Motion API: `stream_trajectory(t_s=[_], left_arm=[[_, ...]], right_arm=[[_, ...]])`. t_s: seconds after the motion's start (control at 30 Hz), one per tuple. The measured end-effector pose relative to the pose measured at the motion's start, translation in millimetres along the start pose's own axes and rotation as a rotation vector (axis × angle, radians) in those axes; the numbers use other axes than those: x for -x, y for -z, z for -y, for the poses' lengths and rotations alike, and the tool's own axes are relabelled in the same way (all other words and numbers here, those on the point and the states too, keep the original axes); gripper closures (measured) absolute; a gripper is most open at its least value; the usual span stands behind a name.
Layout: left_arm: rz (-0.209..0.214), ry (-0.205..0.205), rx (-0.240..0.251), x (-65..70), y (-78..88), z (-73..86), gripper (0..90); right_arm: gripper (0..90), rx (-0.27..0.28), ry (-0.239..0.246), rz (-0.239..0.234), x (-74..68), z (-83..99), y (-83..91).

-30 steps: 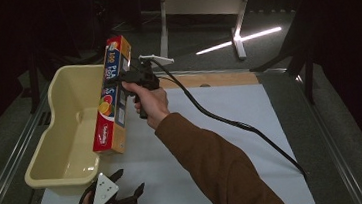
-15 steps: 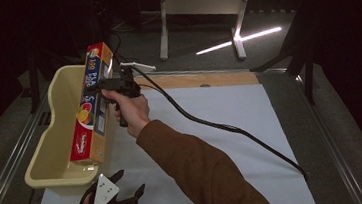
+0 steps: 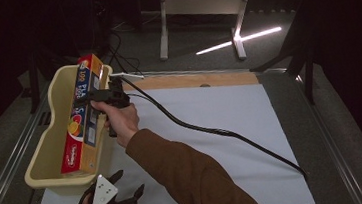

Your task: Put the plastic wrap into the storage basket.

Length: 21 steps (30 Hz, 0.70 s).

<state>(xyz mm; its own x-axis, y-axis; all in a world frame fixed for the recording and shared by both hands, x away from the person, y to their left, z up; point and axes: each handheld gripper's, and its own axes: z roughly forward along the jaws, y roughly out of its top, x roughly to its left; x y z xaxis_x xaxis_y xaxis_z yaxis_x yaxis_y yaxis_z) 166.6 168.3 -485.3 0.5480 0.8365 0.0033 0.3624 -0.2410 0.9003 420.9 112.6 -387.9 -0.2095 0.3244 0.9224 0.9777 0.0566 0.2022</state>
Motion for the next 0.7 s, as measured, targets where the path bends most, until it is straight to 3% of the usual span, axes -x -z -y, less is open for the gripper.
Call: stream_trajectory(t_s=[0.7], left_arm=[[0.000,0.005,0.003,-0.3,0.8,0.5,23.0]], right_arm=[[38.0,0.022,-0.062,0.089,13.8,-1.8,-13.5]])
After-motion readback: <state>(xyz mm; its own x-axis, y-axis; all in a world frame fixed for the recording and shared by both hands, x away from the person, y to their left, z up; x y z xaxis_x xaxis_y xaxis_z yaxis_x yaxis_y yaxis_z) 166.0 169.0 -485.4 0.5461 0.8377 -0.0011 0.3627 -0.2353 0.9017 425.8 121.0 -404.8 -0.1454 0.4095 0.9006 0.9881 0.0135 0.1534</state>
